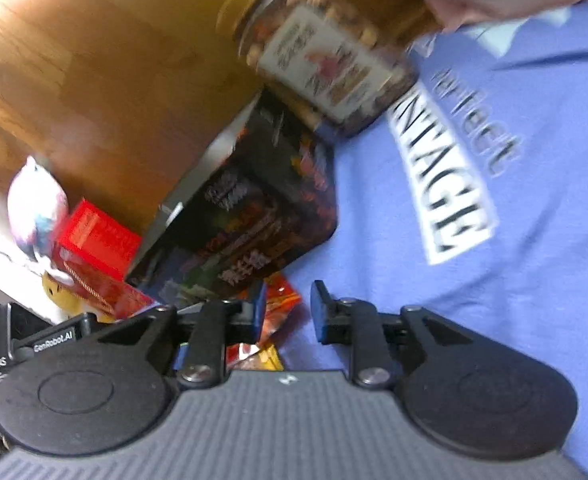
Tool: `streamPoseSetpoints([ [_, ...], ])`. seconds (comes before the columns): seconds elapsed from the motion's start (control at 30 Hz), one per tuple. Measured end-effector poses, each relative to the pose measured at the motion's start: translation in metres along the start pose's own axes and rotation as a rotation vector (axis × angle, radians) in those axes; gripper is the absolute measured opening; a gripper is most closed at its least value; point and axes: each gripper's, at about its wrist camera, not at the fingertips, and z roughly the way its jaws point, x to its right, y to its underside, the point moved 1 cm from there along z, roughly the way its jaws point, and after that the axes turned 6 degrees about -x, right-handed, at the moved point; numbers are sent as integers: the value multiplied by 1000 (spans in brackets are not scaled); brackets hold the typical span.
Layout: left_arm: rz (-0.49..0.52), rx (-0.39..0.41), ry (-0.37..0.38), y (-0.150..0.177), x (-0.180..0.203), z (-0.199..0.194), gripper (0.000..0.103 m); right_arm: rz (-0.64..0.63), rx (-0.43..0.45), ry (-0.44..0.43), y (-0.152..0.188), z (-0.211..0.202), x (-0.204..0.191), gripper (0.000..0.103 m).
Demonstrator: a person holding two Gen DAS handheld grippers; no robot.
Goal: Organize snacks
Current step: 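Reach the left gripper to the red spicy snack pack and grasp it, then carry the red pack over the black tin and release it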
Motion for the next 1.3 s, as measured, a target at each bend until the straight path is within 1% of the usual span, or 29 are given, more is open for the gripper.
streamPoseSetpoints([
  [0.07, -15, -11, -19, -2, -3, 3, 30, 0, 9, -9, 1, 9, -2, 24],
  [0.1, -22, -15, -10, -2, -4, 2, 29, 4, 15, -16, 1, 9, -2, 19],
  [0.13, -22, -23, -5, -1, -5, 1, 28, 9, 14, -40, 1, 8, -2, 17],
  [0.17, -15, -26, -6, 2, -5, 0, 26, 8, 13, -45, 3, 7, -2, 15],
  [0.23, 11, -28, -7, 10, -2, -5, 26, 2, 4, -55, 9, 3, -2, 11],
  [0.3, 33, -23, 11, 20, 2, -13, 26, -4, 6, -56, 17, -5, -5, 11],
  [0.43, 82, 0, 55, 37, 12, -33, 26, -28, 42, -85, 35, -31, -11, 10],
  [0.53, 136, 27, 72, 40, 26, -49, 26, -59, 86, -97, 47, -50, -21, 10],
  [0.63, 188, 69, 81, 25, 42, -62, 26, -135, 159, -76, 48, -58, -49, 10],
  [0.73, 238, 115, 72, -4, 56, -63, 27, -183, 228, -74, 32, -58, -62, 10],
  [0.87, 249, 123, 52, -45, 61, -43, 29, -219, 290, -44, -3, -42, -65, 10],
  [0.97, 235, 120, 9, -63, 59, -23, 32, -275, 321, 23, -22, -26, -71, 11],
  [1.0, 238, 125, -23, -68, 59, -17, 34, -294, 326, 53, -26, -19, -74, 11],
  [1.03, 247, 133, -59, -70, 56, -12, 37, -314, 327, 80, -29, -13, -76, 14],
  [1.07, 251, 139, -91, -72, 57, -7, 44, -337, 329, 106, -31, -7, -75, 14],
  [1.1, 251, 138, -115, -73, 57, -3, 45, -365, 330, 127, -33, -3, -76, 15],
  [1.13, 252, 136, -123, -72, 56, -2, 45, -386, 335, 146, -33, 0, -76, 18],
  [1.17, 257, 138, -113, -71, 55, -5, 45, -391, 344, 157, -32, -1, -76, 20],
  [1.23, 281, 156, -93, -65, 55, -18, 47, -373, 367, 129, -29, -10, -73, 24],
  [1.3, 312, 191, -77, -54, 52, -40, 48, -359, 379, 104, -22, -23, -71, 25],
])
